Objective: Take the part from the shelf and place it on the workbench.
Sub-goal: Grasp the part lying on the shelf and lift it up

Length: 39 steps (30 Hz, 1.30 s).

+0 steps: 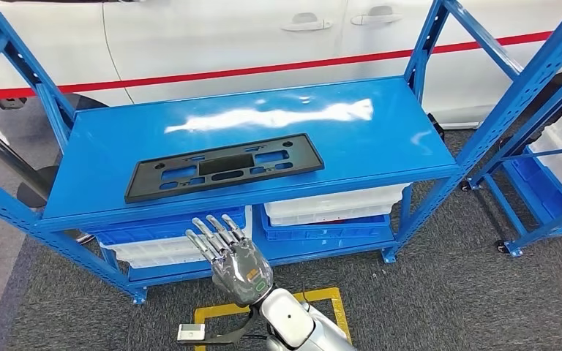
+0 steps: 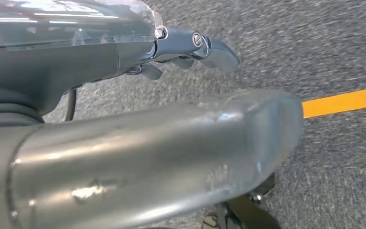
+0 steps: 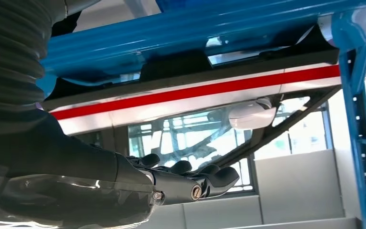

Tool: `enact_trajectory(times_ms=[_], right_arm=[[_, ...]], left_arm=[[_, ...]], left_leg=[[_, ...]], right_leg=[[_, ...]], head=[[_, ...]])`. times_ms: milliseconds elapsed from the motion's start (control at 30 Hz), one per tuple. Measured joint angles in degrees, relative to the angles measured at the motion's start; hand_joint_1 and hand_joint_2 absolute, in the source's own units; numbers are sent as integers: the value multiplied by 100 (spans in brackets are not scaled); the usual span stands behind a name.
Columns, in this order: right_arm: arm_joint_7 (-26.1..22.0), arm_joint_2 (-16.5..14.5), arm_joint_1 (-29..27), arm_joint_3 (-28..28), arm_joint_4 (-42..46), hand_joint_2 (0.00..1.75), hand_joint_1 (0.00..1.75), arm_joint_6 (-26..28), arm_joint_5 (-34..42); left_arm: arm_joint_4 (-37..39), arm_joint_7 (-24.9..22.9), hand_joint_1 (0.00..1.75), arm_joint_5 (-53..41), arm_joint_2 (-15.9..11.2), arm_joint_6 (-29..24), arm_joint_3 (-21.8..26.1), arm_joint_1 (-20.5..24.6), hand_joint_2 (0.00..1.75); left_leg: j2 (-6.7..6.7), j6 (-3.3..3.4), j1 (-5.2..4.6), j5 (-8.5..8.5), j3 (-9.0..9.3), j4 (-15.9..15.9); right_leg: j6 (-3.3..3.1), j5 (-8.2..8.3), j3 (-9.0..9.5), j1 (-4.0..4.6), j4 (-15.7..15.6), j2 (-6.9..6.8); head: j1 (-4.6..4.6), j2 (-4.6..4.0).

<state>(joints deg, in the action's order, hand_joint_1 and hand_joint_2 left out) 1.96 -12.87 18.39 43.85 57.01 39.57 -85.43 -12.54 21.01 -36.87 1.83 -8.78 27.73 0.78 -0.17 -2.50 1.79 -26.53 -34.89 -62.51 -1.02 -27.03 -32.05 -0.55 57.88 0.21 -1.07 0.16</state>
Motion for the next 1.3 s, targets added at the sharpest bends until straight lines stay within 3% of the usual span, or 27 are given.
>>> enact_trajectory(times_ms=[67,133,200,300,333,367,400,467,533,600,700,767,833,867,900,967,1033,1067,1167,1233,1300], right_arm=[[21,-8,20,-88,27,175,0,-18,36],[68,-16,54,-202,58,175,0,-68,75],[125,-21,101,-314,72,175,0,-121,104],[202,-22,179,-462,72,175,0,-190,146],[219,-22,195,-508,63,175,0,-211,163],[231,-22,205,-549,51,175,0,-225,179],[236,-22,216,-583,39,175,0,-233,189],[242,-23,255,-633,27,175,0,-243,195],[242,-28,304,-666,22,175,0,-243,196],[242,-36,330,-687,14,175,0,-242,199],[243,-65,343,-714,5,175,0,-240,203],[243,-91,359,-722,-3,175,0,-242,204],[243,-103,358,-722,-18,175,0,-245,204],[243,-103,353,-722,-30,175,0,-246,204],[244,-103,350,-722,-39,175,0,-246,204],[244,-104,351,-722,-51,175,0,-248,205],[244,-109,356,-724,-53,175,0,-248,206],[244,-111,357,-727,-53,175,0,-248,206],[245,-118,361,-736,-53,175,0,-248,210],[255,-120,378,-753,-55,175,0,-256,228],[263,-120,391,-767,-57,175,0,-263,244]], left_arm=[[1,-9,0,-46,1,-2,11,13,0],[1,-16,0,-97,1,-4,32,13,0],[1,-22,0,-152,-1,-7,53,7,0],[1,-26,0,-225,-3,-13,79,19,0],[1,-29,0,-247,-4,-14,87,23,0],[1,-32,0,-260,-4,-14,93,25,0],[1,-36,0,-269,-5,-14,98,25,0],[1,-42,0,-276,-4,-14,103,24,0],[2,-44,0,-278,8,-11,106,30,0],[3,-44,0,-279,16,-9,107,41,0],[3,-44,0,-280,3,-10,108,55,0],[3,-45,0,-283,-2,-6,108,57,0],[3,-46,0,-286,-3,-4,109,50,0],[3,-47,0,-285,-5,-4,110,42,0],[3,-47,0,-285,-9,-4,110,36,0],[3,-47,0,-285,-16,-4,110,35,0],[3,-48,0,-286,-19,-5,110,47,0],[3,-48,0,-286,-20,-5,110,52,0],[3,-50,0,-289,-20,-5,110,47,0],[3,-51,0,-311,-19,-6,112,47,0],[3,-51,0,-332,-20,-7,112,51,0]], left_leg=[[-9,78,-11,53,104,287],[-16,193,-24,37,98,298],[-11,276,-21,41,112,319],[-8,357,-39,29,123,327],[-9,369,-51,22,129,327],[-12,378,-63,11,143,326],[-16,382,-75,-2,166,326],[-23,381,-94,-37,227,330],[-27,347,-112,-67,258,335],[-24,283,-108,-76,264,358],[-11,188,-117,-161,273,298],[-9,141,-105,-433,47,-210],[-8,93,-88,-717,-350,-952],[-8,72,-80,-734,-476,-1153],[-7,56,-70,-631,-496,-1132],[0,42,-43,-199,-231,-481],[-1,77,-51,44,67,162],[-6,114,-63,60,131,300],[-17,245,-68,50,152,345],[-11,325,-39,68,179,390],[-7,362,-32,70,189,402]], right_leg=[[71,-39,-31,23,54,3],[118,-53,-48,29,64,4],[165,-166,-109,10,224,-2],[210,-636,-622,-5,1234,-9],[210,-733,-818,-6,1575,-9],[199,-714,-932,-4,1733,-9],[174,-579,-934,4,1667,-9],[77,-119,-641,39,952,-8],[-23,125,-350,87,299,-14],[-59,119,-280,118,130,-13],[-78,159,-173,61,-28,-13],[-103,165,-97,34,-105,-27],[-124,140,-81,37,-98,-32],[-123,124,-77,38,-86,-29],[-115,105,-70,36,-70,-23],[-81,48,-40,26,-19,-10],[-21,-15,-33,41,50,-4],[7,-33,-39,50,72,-3],[84,-50,-39,52,79,-1],[131,-176,-104,50,246,-3],[147,-292,-183,43,415,-6]], head=[[0,0],[9,-1],[23,-1],[50,-1],[52,-1],[53,-1],[54,-1],[55,0],[41,1],[32,0],[27,0],[15,0],[13,0],[11,-1],[12,-1],[10,-1],[6,0],[8,0],[14,0],[42,0],[74,0]])
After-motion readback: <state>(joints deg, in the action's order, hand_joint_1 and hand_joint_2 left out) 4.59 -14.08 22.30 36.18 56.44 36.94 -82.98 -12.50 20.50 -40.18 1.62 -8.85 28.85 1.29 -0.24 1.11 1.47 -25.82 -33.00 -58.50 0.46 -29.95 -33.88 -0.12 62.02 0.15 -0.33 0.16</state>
